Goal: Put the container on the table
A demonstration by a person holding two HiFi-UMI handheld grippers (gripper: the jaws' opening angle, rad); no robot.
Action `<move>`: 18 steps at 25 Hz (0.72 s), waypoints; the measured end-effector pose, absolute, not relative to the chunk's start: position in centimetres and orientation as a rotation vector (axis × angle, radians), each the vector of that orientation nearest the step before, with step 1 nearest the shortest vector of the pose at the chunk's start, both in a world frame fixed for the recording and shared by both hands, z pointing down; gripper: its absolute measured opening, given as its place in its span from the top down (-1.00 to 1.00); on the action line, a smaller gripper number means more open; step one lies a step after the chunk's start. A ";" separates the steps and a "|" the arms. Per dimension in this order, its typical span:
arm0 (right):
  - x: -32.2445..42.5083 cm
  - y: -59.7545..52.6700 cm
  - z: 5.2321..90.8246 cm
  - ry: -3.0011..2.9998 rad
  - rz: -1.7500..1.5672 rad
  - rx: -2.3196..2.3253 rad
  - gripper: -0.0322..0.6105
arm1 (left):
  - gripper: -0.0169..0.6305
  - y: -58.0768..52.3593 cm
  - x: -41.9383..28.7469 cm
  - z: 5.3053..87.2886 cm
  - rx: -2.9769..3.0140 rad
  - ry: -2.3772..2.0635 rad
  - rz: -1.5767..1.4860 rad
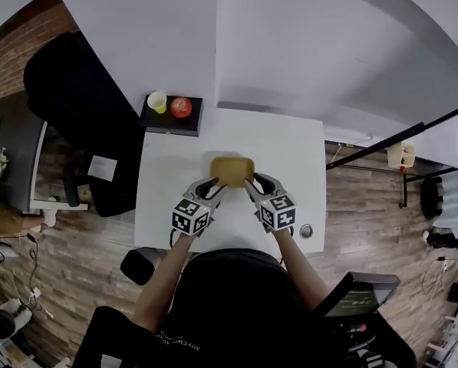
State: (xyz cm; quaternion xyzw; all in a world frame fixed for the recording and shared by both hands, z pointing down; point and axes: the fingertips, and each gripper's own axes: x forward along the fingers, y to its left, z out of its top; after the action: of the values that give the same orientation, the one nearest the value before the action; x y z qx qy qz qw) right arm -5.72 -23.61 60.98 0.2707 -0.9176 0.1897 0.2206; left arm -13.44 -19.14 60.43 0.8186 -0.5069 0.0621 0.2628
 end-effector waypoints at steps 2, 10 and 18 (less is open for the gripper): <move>-6.2 -23.2 59.3 -2.581 0.438 0.746 0.47 | 0.55 -19.1 -13.1 59.1 2.255 -1.394 0.145; -7.4 -21.7 53.9 -2.699 0.095 0.767 0.54 | 0.67 -18.8 -13.3 50.8 2.480 -1.504 -0.048; -7.5 -20.0 49.7 -2.772 -0.018 0.820 0.60 | 0.76 -17.8 -12.3 47.2 2.644 -1.580 -0.031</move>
State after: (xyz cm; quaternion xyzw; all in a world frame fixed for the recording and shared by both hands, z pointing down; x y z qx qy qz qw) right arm -7.52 -20.04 49.69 0.2814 -0.9514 -0.0063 0.1252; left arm -12.35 -17.77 47.19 0.8580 -0.5126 -0.0100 0.0306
